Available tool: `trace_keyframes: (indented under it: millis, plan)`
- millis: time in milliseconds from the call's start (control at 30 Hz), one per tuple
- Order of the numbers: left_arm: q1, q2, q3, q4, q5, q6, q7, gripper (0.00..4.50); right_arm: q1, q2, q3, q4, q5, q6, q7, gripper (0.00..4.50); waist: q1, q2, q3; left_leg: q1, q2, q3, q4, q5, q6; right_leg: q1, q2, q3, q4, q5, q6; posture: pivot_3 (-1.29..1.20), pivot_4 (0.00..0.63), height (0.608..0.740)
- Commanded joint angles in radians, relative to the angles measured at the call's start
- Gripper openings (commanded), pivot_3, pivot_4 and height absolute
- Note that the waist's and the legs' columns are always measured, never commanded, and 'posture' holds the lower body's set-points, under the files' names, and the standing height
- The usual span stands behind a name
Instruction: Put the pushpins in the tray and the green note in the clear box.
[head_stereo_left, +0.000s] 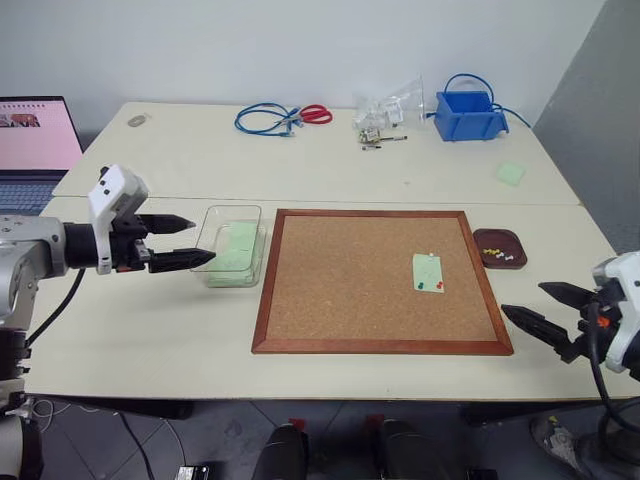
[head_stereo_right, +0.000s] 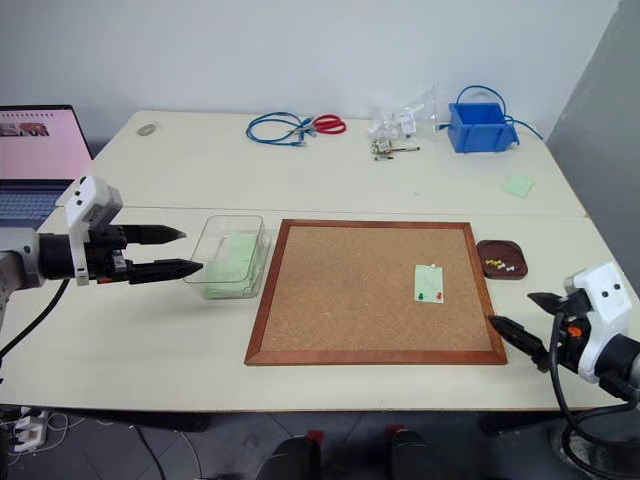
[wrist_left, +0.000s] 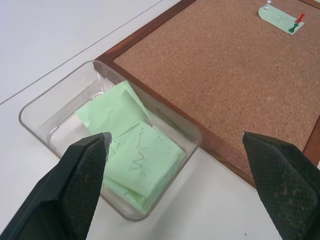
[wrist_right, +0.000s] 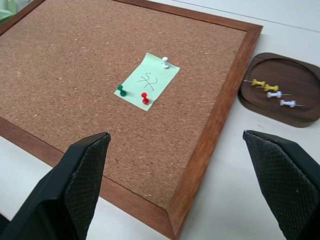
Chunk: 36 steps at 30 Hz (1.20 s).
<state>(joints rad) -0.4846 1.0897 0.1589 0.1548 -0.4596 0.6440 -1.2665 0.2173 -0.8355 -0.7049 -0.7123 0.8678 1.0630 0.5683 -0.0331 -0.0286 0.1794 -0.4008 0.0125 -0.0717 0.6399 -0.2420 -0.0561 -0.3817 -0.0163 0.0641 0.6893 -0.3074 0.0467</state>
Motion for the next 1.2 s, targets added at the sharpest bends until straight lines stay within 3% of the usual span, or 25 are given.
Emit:
trace_keyframes:
  millis: [33,367,467,533,600,867,1200]
  plan:
    - [-0.013,0.018,0.034,-0.023,-0.013,-0.006,-0.003,4.44,-0.013,-0.020,-0.001,-0.005,0.018,-0.011,0.005,4.50,0.000,0.000,0.000,0.000,0.000,0.000,0.000,0.000,0.000,0.000,0.000,0.000,0.000,0.000,0.000,0.00,0.150,0.740]
    - [-0.069,-0.057,0.015,-0.080,-0.039,0.047,0.071,4.44,-0.038,-0.012,0.049,-0.001,0.010,-0.025,-0.035,4.50,0.001,0.000,0.000,0.000,0.000,0.000,0.000,0.000,0.000,0.000,0.000,0.000,0.000,0.000,0.000,0.00,0.150,0.740]
    - [-0.121,-0.143,-0.026,-0.155,-0.065,0.080,0.113,4.44,-0.095,0.016,0.114,-0.016,0.018,-0.032,-0.085,4.50,0.000,0.000,0.000,0.000,0.000,0.000,0.000,0.000,0.000,0.001,0.000,0.000,0.000,0.000,0.000,0.00,0.150,0.740]
    - [-0.143,-0.257,-0.109,-0.231,-0.059,0.075,0.159,4.07,-0.177,0.044,0.219,-0.006,-0.019,-0.055,-0.128,4.50,0.000,0.000,0.000,0.000,0.000,-0.001,0.001,0.000,0.000,0.002,0.000,-0.001,-0.001,0.000,0.000,0.00,0.150,0.740]
    - [-0.133,-0.312,-0.160,-0.264,-0.035,0.049,0.180,3.84,-0.222,0.054,0.282,0.007,-0.052,-0.073,-0.149,4.50,0.000,0.000,0.000,0.000,0.000,-0.001,0.002,0.000,0.000,0.003,0.000,-0.001,-0.001,0.000,0.000,0.00,0.150,0.740]
    - [-0.143,-0.610,-0.273,-0.171,0.068,-0.087,0.358,2.40,-0.354,0.115,0.486,0.148,-0.211,-0.185,-0.167,4.50,0.002,0.000,0.000,0.000,-0.001,-0.001,0.004,0.000,0.000,0.002,0.000,0.000,-0.001,0.001,0.001,0.00,0.150,0.740]
    - [-0.117,-0.719,-0.356,-0.047,0.179,-0.216,0.394,0.42,-0.411,0.197,0.566,0.300,-0.341,-0.320,-0.165,4.50,0.000,0.000,0.000,0.000,-0.002,-0.001,0.004,0.000,0.000,0.002,-0.001,0.000,0.000,0.001,0.001,0.00,0.150,0.740]
